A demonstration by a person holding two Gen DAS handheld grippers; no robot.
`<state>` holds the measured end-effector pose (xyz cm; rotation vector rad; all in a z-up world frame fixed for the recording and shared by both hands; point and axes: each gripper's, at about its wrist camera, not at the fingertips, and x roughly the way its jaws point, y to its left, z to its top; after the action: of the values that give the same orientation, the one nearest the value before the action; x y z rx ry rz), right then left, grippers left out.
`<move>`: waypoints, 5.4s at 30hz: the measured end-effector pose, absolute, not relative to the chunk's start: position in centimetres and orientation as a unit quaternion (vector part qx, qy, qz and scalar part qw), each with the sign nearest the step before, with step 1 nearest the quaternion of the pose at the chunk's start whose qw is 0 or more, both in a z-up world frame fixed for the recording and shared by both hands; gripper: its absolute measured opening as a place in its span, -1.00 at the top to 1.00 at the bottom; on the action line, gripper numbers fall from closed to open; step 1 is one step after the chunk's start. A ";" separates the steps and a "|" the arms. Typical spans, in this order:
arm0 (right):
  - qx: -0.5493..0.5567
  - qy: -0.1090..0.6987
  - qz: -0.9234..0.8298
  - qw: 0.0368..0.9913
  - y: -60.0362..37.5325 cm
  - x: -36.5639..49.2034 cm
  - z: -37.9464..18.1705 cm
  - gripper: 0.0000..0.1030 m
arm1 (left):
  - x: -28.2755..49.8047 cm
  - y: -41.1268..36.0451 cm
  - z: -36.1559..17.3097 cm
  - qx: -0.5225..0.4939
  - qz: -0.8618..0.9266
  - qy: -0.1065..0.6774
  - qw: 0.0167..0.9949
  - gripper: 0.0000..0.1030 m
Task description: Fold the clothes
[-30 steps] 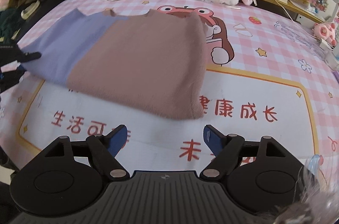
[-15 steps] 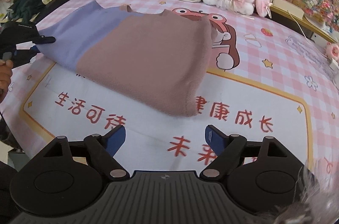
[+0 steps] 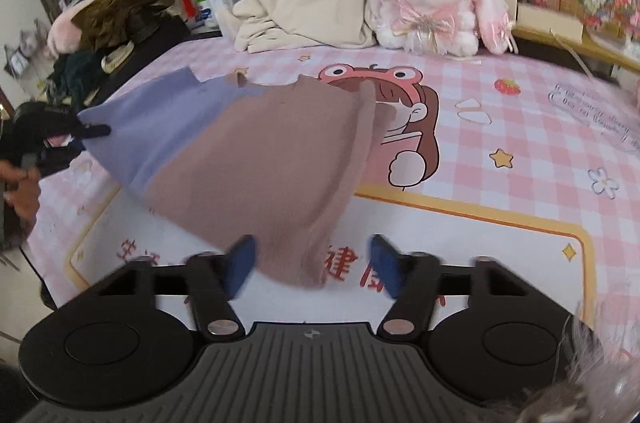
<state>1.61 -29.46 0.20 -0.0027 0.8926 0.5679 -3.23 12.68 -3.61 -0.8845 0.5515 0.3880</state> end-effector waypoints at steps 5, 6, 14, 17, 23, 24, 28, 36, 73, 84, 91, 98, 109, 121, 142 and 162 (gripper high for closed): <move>0.013 0.461 0.281 0.841 -29.3 4.0 -1.6 0.44 | -3.0 11.9 -2.5 -0.400 0.186 0.260 0.859 0.82; 0.016 0.465 0.285 0.838 -29.3 4.3 -1.9 0.45 | -3.0 11.7 -2.3 -0.397 0.187 0.259 0.861 0.83; 0.027 0.487 0.317 0.813 -28.8 5.7 -3.2 0.67 | -2.9 9.5 0.5 -0.383 0.164 0.240 0.877 0.85; 0.040 0.487 0.325 0.810 -29.1 6.1 -3.5 0.68 | -2.4 7.7 2.7 -0.368 0.141 0.230 0.890 0.85; 0.060 0.489 0.342 0.801 -29.8 6.8 -3.9 0.68 | -1.1 2.5 7.5 -0.315 0.086 0.211 0.922 0.85; 0.062 0.489 0.345 0.799 -29.8 6.9 -4.0 0.68 | -0.8 1.5 8.1 -0.304 0.078 0.210 0.926 0.85; 0.088 0.492 0.352 0.791 -30.6 7.3 -4.4 0.67 | 0.4 -3.7 9.7 -0.236 0.055 0.229 0.943 0.84; 0.155 0.500 0.359 0.773 -32.3 8.0 -5.3 0.67 | 1.8 -17.2 3.9 -0.010 -0.009 0.390 0.921 0.64; 0.352 0.412 0.368 0.755 -30.6 16.8 -2.5 -0.15 | -0.8 -12.6 -0.1 0.031 -0.060 0.395 0.916 0.02; 0.235 0.444 0.340 0.795 -33.0 13.2 0.6 -0.14 | -1.9 -10.2 3.9 -0.013 -0.095 0.352 0.931 -0.01; 0.203 0.526 0.334 0.755 -30.3 10.5 -1.1 -0.13 | -0.9 -8.8 2.7 -0.012 -0.054 0.355 0.933 0.03; 0.045 0.411 0.371 0.832 -26.2 8.7 1.1 0.79 | 0.0 -8.7 1.2 -0.067 -0.049 0.364 0.928 0.21; 0.149 0.472 0.329 0.804 -30.0 9.9 -3.3 0.76 | 1.0 -9.9 0.0 -0.064 -0.059 0.378 0.922 0.12; 0.180 0.519 0.347 0.760 -32.6 7.1 -2.0 0.09 | -1.5 -9.2 2.5 -0.001 -0.027 0.347 0.937 0.12; 0.131 0.491 0.330 0.796 -30.5 7.5 -3.2 0.51 | -1.2 -10.7 0.9 0.032 -0.006 0.399 0.917 0.07; 0.181 0.540 0.300 0.766 -32.4 8.5 -3.9 -0.38 | 0.0 -2.4 -0.2 -0.218 0.063 0.412 0.883 -0.64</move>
<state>8.51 -32.41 -3.92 0.3940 1.1722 0.6514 0.02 -2.45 -0.22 -0.4539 0.8573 0.1321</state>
